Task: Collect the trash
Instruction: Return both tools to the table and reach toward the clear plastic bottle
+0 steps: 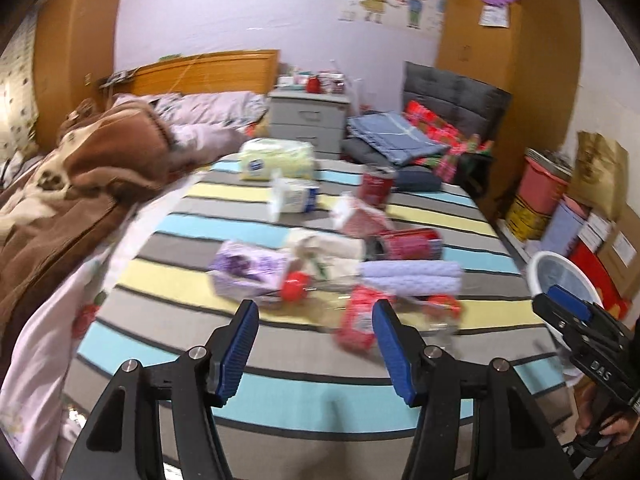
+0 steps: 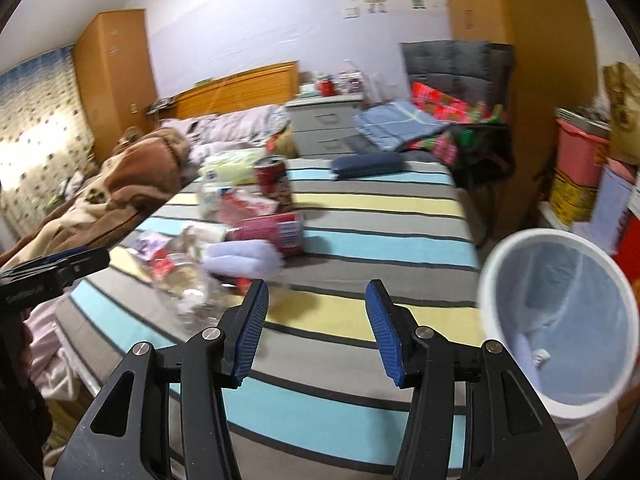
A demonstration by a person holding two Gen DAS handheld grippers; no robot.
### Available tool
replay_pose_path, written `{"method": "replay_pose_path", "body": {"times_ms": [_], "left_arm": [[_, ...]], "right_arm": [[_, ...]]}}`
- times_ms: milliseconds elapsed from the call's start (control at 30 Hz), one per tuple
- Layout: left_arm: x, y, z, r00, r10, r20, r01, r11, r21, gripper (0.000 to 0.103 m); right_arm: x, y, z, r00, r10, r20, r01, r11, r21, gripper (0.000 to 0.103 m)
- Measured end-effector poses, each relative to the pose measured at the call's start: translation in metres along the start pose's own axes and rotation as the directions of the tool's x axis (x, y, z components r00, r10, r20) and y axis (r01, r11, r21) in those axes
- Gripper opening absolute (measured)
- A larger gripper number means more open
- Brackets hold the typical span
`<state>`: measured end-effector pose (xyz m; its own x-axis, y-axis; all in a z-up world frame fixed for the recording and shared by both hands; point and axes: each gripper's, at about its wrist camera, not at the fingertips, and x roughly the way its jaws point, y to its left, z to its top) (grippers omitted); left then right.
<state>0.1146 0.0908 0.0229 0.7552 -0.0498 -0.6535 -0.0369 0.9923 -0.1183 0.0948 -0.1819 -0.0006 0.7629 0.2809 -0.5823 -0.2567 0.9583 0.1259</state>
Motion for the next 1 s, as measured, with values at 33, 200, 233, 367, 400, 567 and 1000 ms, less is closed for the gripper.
{"method": "replay_pose_path", "body": {"times_ms": [33,200,233,367,400,567,1000], "left_arm": [[0.001,0.008,-0.001,1.0,0.007,0.0,-0.007,1.0,-0.009,0.059],[0.012,0.035,0.0,1.0,0.006,-0.024,-0.007,0.999,-0.034,0.059],[0.014,0.04,0.0,1.0,0.016,-0.027,-0.017,0.999,-0.031,0.059],[0.02,0.059,-0.001,0.999,0.023,-0.033,-0.024,0.999,-0.042,0.059],[0.022,0.063,0.0,0.999,0.021,-0.035,-0.022,0.999,-0.044,0.059],[0.035,0.08,0.005,0.998,0.023,-0.058,-0.026,0.998,-0.052,0.059],[0.068,0.091,0.021,0.996,-0.031,-0.083,0.027,0.998,-0.053,0.059]], "right_arm": [[0.003,0.005,0.001,1.0,0.026,-0.004,-0.026,1.0,-0.002,0.052],[0.023,0.033,0.002,0.992,0.123,-0.039,-0.125,0.991,-0.048,0.052],[0.027,0.038,0.003,0.989,0.14,-0.046,-0.142,0.988,-0.056,0.053],[0.044,0.058,0.007,0.978,0.192,-0.081,-0.2,0.974,-0.103,0.061],[0.049,0.066,0.008,0.976,0.2,-0.091,-0.211,0.97,-0.124,0.061],[0.062,0.09,0.009,0.966,0.22,-0.139,-0.247,0.941,-0.232,0.062],[0.077,0.105,0.003,0.959,0.112,-0.261,-0.198,0.923,-0.329,0.068]]}}
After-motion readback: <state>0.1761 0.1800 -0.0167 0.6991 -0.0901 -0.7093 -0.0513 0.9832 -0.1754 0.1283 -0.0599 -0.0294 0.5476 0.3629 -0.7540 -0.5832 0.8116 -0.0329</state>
